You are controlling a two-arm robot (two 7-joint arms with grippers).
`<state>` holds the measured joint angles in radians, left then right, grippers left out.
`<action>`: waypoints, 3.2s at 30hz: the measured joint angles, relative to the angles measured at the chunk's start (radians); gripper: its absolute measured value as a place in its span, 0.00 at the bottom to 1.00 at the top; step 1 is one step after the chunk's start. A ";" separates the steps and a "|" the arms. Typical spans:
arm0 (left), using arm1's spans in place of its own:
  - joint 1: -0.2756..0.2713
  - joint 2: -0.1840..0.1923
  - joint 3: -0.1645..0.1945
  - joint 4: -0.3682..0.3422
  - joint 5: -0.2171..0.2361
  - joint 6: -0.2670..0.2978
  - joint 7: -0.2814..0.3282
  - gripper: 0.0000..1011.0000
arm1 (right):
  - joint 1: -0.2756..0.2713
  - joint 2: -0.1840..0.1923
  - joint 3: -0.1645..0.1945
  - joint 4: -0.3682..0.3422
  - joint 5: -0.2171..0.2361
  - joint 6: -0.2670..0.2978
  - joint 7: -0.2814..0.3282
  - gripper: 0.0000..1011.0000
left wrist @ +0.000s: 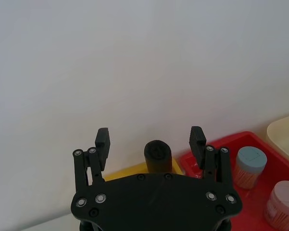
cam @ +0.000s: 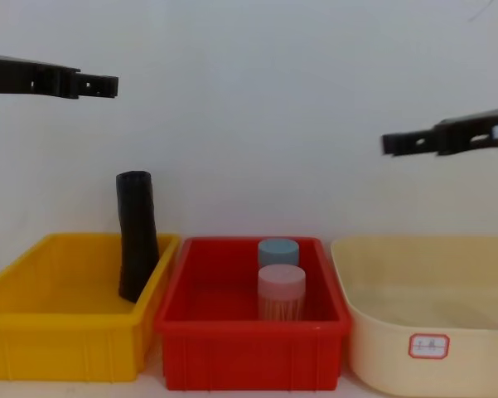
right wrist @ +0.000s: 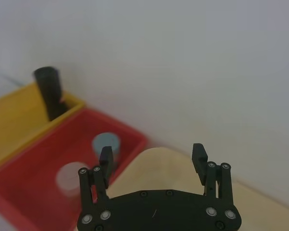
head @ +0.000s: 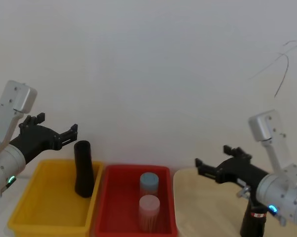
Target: Pick up the garbage bag with the one hand and transfer it to the other hand.
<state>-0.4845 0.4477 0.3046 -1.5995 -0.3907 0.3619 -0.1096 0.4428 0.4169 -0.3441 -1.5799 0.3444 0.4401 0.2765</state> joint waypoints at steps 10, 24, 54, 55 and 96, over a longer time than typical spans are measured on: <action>0.000 0.000 0.000 0.000 0.000 0.000 0.000 0.99 | 0.041 -0.038 -0.085 0.074 0.011 0.031 0.075 0.99; 0.000 0.000 0.000 0.000 0.000 0.000 0.000 0.99 | 0.091 -0.071 -0.179 0.150 -0.021 0.073 0.121 0.99; 0.000 0.000 0.000 0.000 0.000 0.000 0.000 0.99 | 0.296 -0.083 -0.388 0.290 -0.168 0.197 0.286 0.99; 0.000 0.000 0.000 0.000 0.000 0.000 0.000 0.99 | 0.301 -0.085 -0.391 0.295 -0.171 0.199 0.290 0.99; 0.000 0.000 0.000 0.000 0.000 0.000 0.000 0.99 | 0.407 -0.179 -0.413 0.512 -0.219 0.186 0.348 0.99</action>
<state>-0.4845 0.4477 0.3048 -1.5994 -0.3908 0.3618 -0.1097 0.8493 0.2379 -0.7572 -1.0675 0.1259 0.6256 0.6245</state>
